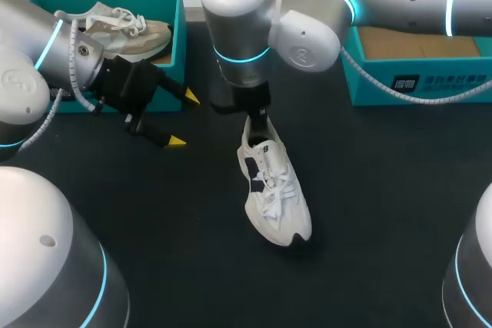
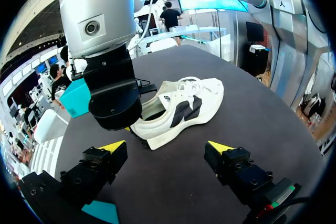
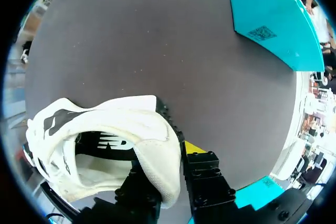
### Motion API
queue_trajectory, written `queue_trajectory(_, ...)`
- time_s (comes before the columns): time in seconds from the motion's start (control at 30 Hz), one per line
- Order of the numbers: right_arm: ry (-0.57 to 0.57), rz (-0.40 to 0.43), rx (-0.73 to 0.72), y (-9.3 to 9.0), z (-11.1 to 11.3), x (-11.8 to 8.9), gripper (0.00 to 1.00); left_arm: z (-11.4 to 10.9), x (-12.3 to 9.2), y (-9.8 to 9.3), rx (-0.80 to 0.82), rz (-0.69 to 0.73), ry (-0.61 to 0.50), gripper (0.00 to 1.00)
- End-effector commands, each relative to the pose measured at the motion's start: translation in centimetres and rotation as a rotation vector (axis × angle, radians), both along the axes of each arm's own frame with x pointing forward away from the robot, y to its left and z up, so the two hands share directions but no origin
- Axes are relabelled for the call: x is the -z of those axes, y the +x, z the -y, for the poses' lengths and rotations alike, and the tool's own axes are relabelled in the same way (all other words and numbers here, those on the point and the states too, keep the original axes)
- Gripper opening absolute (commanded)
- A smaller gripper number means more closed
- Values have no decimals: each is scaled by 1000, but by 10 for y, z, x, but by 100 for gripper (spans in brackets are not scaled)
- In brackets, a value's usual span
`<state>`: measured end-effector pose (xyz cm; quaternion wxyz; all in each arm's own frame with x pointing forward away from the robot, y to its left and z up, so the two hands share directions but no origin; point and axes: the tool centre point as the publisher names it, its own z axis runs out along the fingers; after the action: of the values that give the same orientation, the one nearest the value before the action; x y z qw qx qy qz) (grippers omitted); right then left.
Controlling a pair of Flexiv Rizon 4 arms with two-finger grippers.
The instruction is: Take the shoe out of the shoebox, open the shoe tongue, remove and reinsert the insole, then place the shoe into the shoebox
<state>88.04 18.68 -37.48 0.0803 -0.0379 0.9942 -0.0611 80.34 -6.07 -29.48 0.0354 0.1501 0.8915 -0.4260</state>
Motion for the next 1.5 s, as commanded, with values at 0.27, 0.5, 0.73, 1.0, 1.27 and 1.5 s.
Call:
queue_trajectory(0.27,-10,65,77,-15,6,-34,0,0,0,0,1,0,3,100)
queue_trajectory(0.5,49,119,64,-20,20,-111,0,0,0,0,1,0,3,100)
queue_trajectory(0.73,9,108,8,-19,31,-182,0,0,0,0,1,0,3,100)
queue_trajectory(1.0,7,141,10,-18,55,-245,0,0,0,0,1,0,3,100)
queue_trajectory(1.27,-48,151,18,-13,64,-262,0,0,0,0,1,0,3,100)
queue_trajectory(1.5,-48,151,18,-13,64,-262,0,0,0,0,1,0,3,100)
